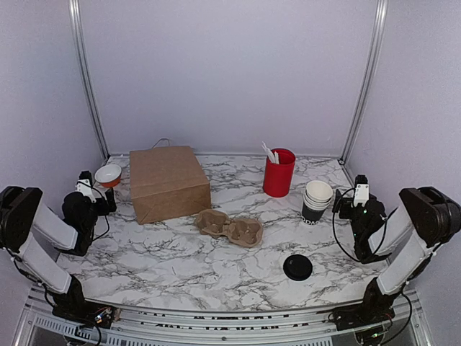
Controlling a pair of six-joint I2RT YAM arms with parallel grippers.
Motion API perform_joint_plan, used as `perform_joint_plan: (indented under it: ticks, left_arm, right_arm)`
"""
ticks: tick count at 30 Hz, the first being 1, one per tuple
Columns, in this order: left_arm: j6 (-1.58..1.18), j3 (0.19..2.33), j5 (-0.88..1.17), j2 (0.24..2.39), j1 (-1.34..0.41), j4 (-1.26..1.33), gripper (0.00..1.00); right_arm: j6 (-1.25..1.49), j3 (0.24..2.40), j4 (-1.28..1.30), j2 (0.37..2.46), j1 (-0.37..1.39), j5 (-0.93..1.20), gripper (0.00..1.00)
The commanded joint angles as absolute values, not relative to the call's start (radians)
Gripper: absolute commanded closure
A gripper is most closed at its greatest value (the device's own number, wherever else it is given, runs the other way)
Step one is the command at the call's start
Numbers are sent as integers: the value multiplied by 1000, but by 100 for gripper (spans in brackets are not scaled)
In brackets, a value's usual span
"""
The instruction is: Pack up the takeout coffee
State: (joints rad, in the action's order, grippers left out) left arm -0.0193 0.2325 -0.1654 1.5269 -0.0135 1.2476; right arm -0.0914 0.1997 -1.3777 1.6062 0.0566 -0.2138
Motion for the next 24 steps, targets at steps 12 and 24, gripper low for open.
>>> perform_joint_plan:
  ticks: [12,24]
  left_arm:
    - [-37,253,-97,1530,16,1237,1]
    - [-11,428,-39,1449,14,879,1]
  right_arm:
    - [-92,223,-1371,1601,48,-199,0]
    - [-69,264,-1249,1556,25,-192,0]
